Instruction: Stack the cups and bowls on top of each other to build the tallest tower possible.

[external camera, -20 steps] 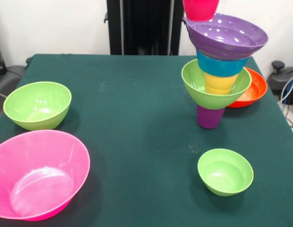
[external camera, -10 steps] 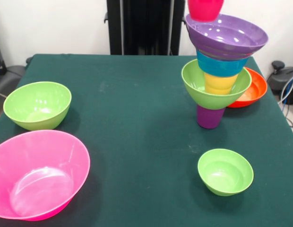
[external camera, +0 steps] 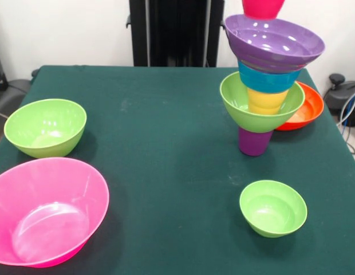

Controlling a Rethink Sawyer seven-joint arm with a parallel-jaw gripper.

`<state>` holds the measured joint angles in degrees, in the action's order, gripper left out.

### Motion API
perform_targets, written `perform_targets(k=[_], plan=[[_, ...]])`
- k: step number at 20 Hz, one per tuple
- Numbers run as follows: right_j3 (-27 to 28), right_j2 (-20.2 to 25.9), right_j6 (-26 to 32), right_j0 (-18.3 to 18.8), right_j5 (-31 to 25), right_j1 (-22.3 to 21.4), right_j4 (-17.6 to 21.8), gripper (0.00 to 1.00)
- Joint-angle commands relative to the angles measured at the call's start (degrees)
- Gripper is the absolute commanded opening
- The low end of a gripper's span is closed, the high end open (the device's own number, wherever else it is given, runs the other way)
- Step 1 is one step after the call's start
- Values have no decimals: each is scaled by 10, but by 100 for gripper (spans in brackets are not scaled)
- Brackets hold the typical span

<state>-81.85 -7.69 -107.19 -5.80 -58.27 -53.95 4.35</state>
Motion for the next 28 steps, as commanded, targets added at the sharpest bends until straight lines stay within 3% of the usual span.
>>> perform_targets(k=[1, 12, 17, 28], plan=[[-36, 0, -114, 3, 12, 30, 1, 0], [-77, 3, -117, -5, 37, 27, -29, 0], [-65, -2, -124, -15, 14, 26, -36, 0], [-89, -6, -137, -27, 57, 39, -51, 0]])
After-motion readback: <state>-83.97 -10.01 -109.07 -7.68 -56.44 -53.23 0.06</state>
